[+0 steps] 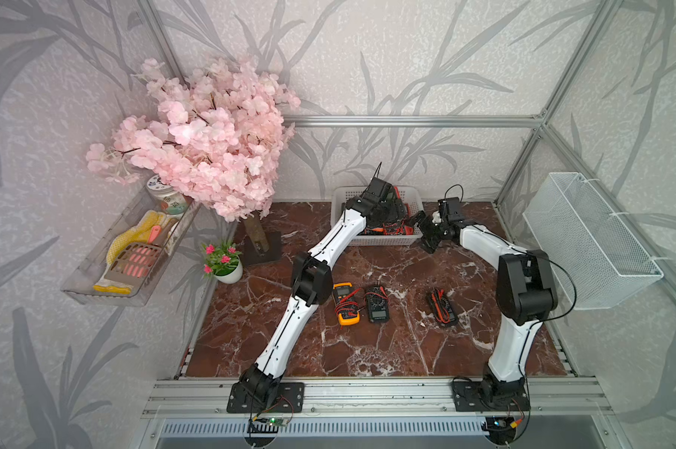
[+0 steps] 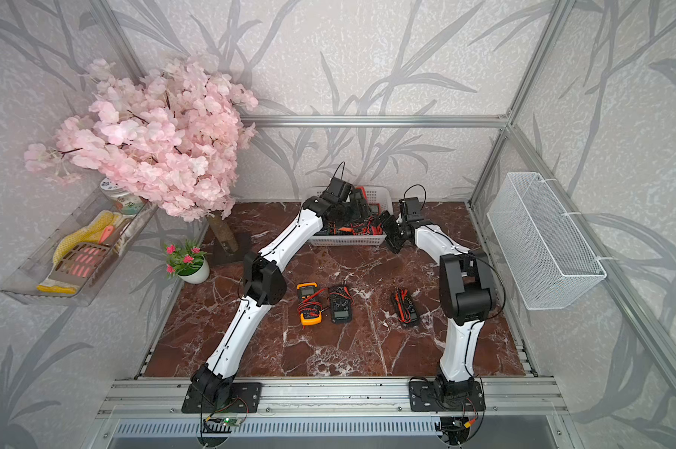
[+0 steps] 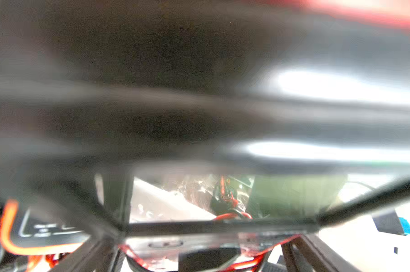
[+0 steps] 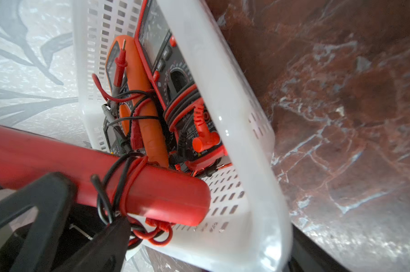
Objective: Put the multimeter into the basket
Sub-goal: Place the multimeter in the basket.
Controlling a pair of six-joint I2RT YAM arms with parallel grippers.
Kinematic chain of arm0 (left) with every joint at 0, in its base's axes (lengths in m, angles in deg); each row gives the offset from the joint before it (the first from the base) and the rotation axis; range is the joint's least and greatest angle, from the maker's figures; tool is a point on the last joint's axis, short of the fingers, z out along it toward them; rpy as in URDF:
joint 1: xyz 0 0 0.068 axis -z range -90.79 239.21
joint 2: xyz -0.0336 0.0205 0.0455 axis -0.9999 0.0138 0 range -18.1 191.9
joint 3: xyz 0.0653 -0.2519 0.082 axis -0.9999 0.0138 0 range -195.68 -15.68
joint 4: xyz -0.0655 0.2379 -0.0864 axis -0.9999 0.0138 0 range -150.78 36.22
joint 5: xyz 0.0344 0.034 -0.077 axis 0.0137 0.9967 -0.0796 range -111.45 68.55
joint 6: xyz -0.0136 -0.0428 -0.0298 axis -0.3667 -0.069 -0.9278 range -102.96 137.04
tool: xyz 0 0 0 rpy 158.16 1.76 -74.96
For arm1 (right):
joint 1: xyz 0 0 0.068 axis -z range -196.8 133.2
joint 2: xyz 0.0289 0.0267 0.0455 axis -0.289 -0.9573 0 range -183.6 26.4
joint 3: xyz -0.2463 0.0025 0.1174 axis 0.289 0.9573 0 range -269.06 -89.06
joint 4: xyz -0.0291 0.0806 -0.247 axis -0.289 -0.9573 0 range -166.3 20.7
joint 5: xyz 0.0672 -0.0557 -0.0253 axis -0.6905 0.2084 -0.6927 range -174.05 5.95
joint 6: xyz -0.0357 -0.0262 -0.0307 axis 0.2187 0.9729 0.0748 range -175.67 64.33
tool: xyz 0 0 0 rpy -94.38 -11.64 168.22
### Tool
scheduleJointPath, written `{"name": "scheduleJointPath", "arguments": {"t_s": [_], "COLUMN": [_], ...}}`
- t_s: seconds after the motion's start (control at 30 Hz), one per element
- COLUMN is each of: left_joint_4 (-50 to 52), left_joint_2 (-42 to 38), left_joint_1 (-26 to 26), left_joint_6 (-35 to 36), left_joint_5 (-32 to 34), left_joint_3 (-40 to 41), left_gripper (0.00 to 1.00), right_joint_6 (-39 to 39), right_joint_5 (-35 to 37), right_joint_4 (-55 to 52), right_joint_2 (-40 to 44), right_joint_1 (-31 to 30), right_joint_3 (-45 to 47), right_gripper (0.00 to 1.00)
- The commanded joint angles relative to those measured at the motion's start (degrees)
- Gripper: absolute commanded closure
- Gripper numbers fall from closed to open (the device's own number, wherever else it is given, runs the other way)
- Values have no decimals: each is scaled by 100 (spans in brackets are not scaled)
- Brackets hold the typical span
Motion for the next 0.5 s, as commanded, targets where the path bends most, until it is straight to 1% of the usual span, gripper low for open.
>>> {"name": "scheduleJointPath", "arguments": {"t_s": [0.0,0.07,0.13,0.2,0.27,0.3,0.37,0.47], "left_joint_4": [-184,-198,-229,-306,-740,-835,-700,-680], "left_joint_2": [-392,-387,-392,-405,-476,-546,-738,-998], "left_joint_1": [127,143,154,146,64,38,43,6], "left_joint_6": [-54,-98,-177,-350,-777,-842,-610,-380], "left_joint_5": [-284,-344,-485,-865,-1494,-1515,-1219,-915], "left_joint_3": [-111,-104,-112,-102,50,97,120,263], "left_gripper": [0,0,0,0,0,0,0,0], "right_joint_6": [-684,-1249,-1924,-2282,-2340,-2303,-2174,-2042], "right_joint_5": [-153,-134,-151,-56,15,8,28,130], "right_joint_4": [399,685,1434,1695,1653,1638,1497,1537], "right_joint_2": [-378,-575,-733,-822,-842,-847,-764,-486], "right_joint_1": [-107,-108,-114,-138,-143,-142,-134,-93], "right_joint_3": [-150,-56,153,173,82,35,16,250], "right_gripper": [1,1,1,1,1,1,1,1]}}
